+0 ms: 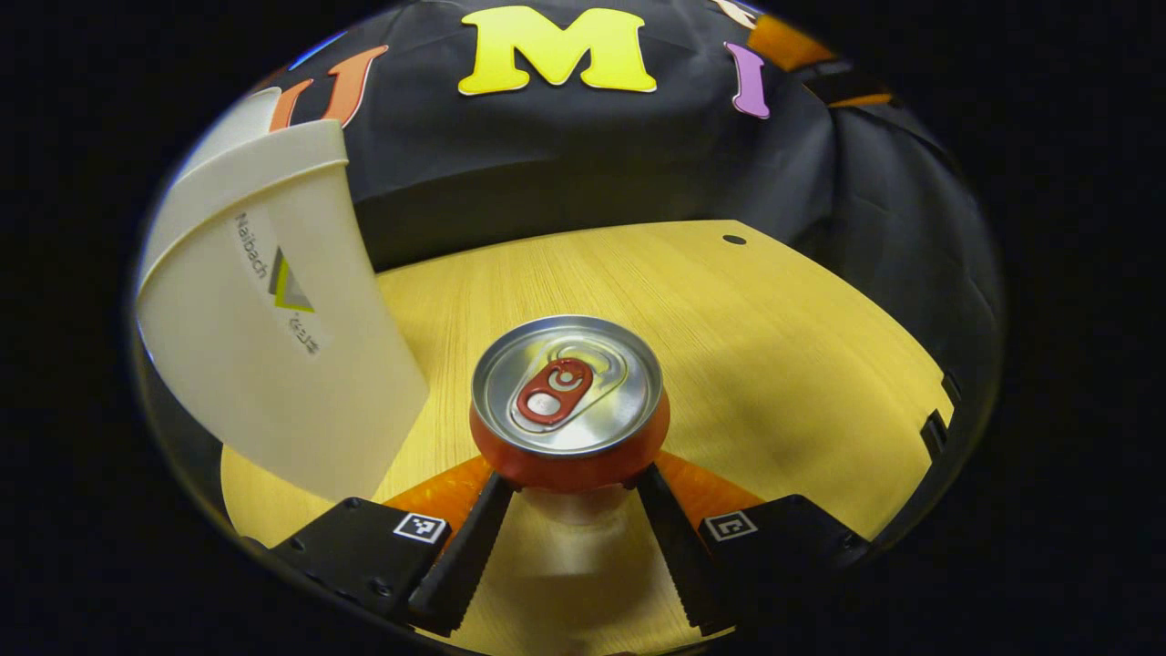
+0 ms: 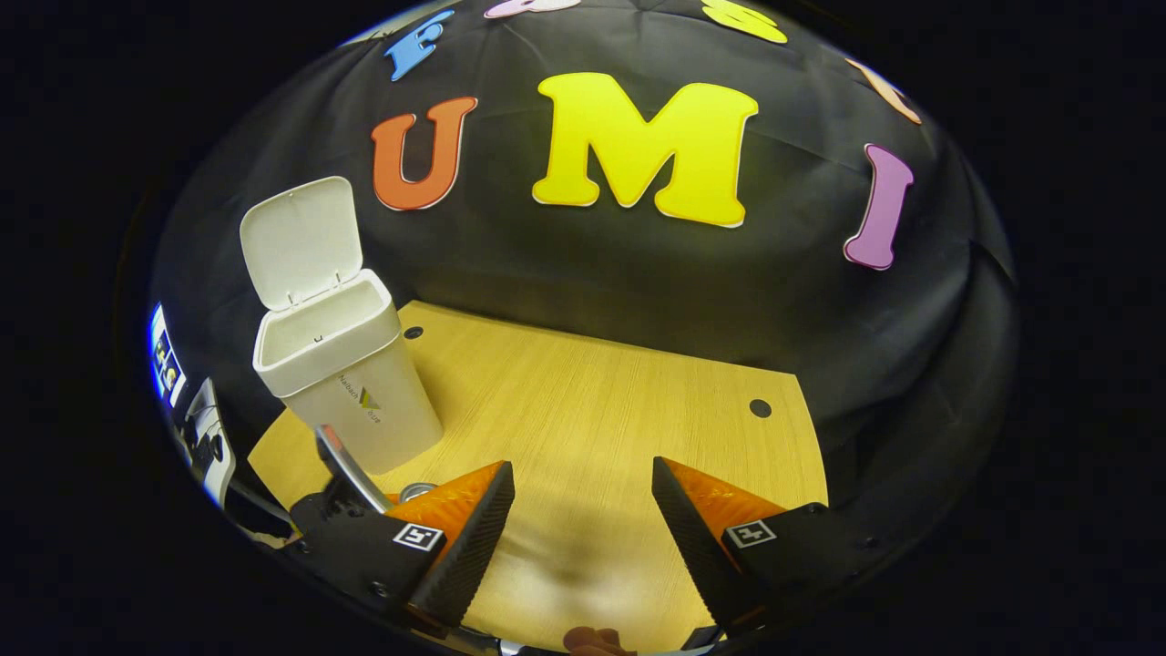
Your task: Press the lid of the desktop garbage bin to open it, pick up the crumpled paper on the desktop and throw it into the bin, then pick up the pop can on the desktop and drop it into the bin, and finally close the garbage bin lid.
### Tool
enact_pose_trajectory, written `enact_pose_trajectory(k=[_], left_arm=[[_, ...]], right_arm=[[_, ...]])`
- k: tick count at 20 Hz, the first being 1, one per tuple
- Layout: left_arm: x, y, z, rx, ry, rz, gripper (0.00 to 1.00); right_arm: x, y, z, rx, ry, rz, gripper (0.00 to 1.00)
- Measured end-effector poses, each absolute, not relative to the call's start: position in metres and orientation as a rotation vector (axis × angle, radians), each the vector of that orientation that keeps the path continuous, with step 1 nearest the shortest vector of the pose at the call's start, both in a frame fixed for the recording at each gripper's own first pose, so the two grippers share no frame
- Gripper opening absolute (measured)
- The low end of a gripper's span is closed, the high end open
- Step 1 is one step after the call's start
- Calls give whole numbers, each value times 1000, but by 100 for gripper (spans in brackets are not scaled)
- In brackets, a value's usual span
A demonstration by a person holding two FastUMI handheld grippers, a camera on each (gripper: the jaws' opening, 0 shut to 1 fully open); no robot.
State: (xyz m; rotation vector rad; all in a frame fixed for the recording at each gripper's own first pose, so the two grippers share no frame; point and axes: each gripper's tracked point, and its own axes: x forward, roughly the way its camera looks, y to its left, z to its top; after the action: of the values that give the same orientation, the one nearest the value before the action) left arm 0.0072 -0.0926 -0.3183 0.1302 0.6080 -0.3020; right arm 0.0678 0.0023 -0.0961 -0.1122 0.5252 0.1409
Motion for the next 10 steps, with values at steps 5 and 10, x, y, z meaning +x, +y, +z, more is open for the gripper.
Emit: enact_pose_trajectory(k=[5, 10], left_arm=[[-4, -82, -262, 97, 619, -192, 87], [-7, -78, -201, 33, 602, -110, 87]], right_arm=[[68, -20, -99, -93, 507, 163, 95], [68, -34, -113, -52, 524, 196, 96]])
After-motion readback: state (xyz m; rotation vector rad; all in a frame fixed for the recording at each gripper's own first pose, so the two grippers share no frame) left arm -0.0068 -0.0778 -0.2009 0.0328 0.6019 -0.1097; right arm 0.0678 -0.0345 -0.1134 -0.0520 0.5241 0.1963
